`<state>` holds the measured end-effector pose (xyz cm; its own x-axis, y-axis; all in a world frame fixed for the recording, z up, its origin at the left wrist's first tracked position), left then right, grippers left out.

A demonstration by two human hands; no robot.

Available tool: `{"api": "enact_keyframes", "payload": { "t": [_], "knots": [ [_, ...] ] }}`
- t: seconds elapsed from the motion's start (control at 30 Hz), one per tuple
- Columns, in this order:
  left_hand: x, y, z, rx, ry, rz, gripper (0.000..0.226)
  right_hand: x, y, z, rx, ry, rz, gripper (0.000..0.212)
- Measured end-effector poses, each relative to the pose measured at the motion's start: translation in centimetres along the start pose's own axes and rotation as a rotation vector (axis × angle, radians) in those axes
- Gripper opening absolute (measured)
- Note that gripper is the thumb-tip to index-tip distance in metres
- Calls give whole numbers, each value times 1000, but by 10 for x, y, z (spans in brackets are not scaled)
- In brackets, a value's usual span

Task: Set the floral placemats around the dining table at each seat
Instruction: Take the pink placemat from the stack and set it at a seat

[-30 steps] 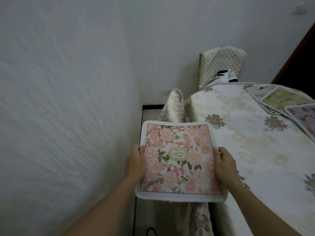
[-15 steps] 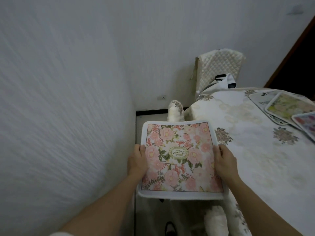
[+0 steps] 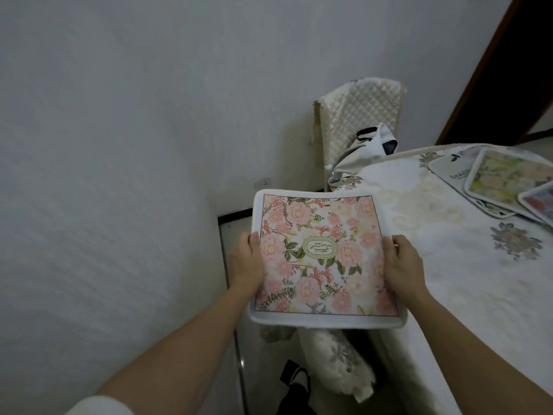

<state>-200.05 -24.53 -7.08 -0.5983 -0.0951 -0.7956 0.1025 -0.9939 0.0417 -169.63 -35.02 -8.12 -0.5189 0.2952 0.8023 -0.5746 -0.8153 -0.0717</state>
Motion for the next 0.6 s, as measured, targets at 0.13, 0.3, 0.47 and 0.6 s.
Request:
{"api": "enact_keyframes", "payload": {
  "t": [0.13,0.3,0.47,0.6],
  "knots": [
    [-29,-55,-20,54,-19,-33,32,-4,-42,-11,-23,-16,-67,33],
    [-62,-95,-49,138,-11,-71,31,-2,-75,1,-75,-31,-122,31],
    [-92,-118,-88,236,-24,-120,32,-13,-89,26,-152,-22,-191,30],
    [-117,-126,-134,331,-56,-226,33,-34,-85,51,-256,-1,-270,31]
  ]
}}
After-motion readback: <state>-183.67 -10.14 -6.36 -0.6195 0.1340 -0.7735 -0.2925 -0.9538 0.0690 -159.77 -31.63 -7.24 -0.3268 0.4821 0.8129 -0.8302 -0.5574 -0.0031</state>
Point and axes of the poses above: each hand's wrist, its own y-axis away from the middle knuckle, its own z-axis out of the back of the hand, x = y × z, the point moved 5 cm from there along -y, towards the middle knuckle, and after that the axes turned 4 degrees about z, right-handed, at the moved point
